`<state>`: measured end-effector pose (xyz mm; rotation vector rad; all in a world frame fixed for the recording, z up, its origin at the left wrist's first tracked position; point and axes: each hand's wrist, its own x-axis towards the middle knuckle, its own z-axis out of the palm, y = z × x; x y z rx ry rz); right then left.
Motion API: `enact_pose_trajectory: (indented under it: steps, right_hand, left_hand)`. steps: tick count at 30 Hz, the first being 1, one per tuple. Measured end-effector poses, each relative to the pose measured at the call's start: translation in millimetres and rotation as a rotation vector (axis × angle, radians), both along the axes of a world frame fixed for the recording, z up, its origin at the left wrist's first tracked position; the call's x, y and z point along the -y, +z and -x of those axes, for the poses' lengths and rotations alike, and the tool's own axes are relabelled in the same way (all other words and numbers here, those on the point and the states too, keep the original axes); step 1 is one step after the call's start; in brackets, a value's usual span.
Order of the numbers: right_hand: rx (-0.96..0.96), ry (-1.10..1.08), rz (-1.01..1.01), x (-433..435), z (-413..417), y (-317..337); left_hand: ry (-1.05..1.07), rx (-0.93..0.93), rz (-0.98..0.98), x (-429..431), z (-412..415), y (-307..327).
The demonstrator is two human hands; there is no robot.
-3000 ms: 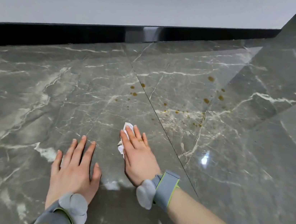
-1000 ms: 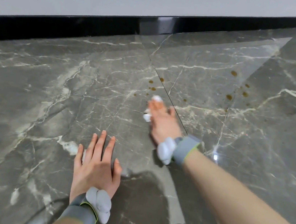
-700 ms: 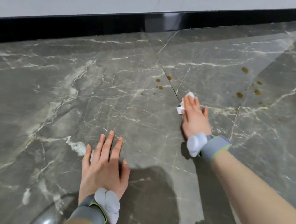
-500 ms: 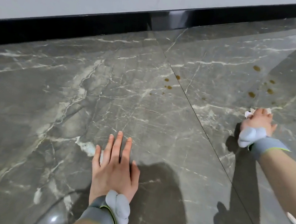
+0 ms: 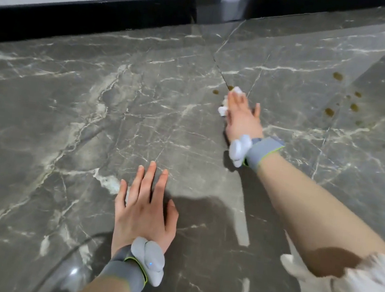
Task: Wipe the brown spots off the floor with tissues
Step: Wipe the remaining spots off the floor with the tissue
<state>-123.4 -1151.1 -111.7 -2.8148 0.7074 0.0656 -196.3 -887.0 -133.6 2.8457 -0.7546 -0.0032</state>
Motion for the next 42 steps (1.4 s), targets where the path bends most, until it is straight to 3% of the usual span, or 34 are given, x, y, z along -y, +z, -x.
enact_pose_trajectory:
  steps: [3,5,7,13,15,17,22,24,26,29,33,35,37,40,42]
  right_hand:
    - [-0.049,-0.419,0.001,65.7,23.9,2.9]
    - [-0.096,-0.456,-0.059,70.0,12.7,4.4]
    - [-0.101,-0.342,-0.084,52.4,-12.0,5.0]
    - [-0.098,0.444,-0.008,-66.4,-62.9,8.5]
    - [-0.090,0.571,-0.017,-73.9,-59.4,6.2]
    - [-0.062,0.461,-0.036,-41.9,-51.0,9.6]
    - [-0.152,-0.365,-0.071,74.9,-11.5,15.0]
    - [-0.178,-0.425,-0.106,73.2,-15.3,17.0]
    - [-0.095,-0.271,-0.123,40.8,-33.4,18.8]
    - [0.041,0.177,-0.124,-49.4,-56.6,15.6]
    - [-0.106,0.736,-0.007,-156.0,-52.2,11.8]
    - [-0.092,0.786,-0.004,-143.0,-41.9,8.8]
    - [-0.018,0.600,-0.049,-97.6,-22.8,9.4]
    - [0.077,-0.030,-0.071,7.2,27.8,8.8]
    - [-0.011,-0.377,-0.025,63.9,67.9,13.1]
  left_hand:
    - [-0.004,-0.001,-0.006,1.2,-0.4,-1.9]
    - [-0.002,-0.005,-0.004,0.9,0.0,-1.4]
    - [0.001,-0.002,-0.005,0.4,-0.2,-1.0]
    - [0.002,-0.005,0.004,0.9,-1.5,0.5]
    - [0.007,-0.010,0.007,1.3,-1.2,2.0]
    - [0.006,-0.020,-0.003,0.9,-0.8,2.9]
    - [-0.011,-0.028,-0.024,-0.1,-0.3,1.1]
    - [-0.012,-0.023,-0.023,-0.1,0.1,2.1]
    - [-0.007,-0.015,-0.021,0.7,0.9,2.4]
    - [0.005,-0.004,-0.001,1.0,0.2,2.7]
    - [0.004,0.022,-0.021,1.8,-1.6,2.1]
    - [0.000,0.009,-0.036,2.1,-3.0,2.5]
    - [0.006,0.000,-0.033,0.8,-2.4,3.4]
    - [0.004,-0.006,-0.044,0.7,0.5,4.5]
    - [0.003,-0.005,-0.048,1.0,2.6,4.7]
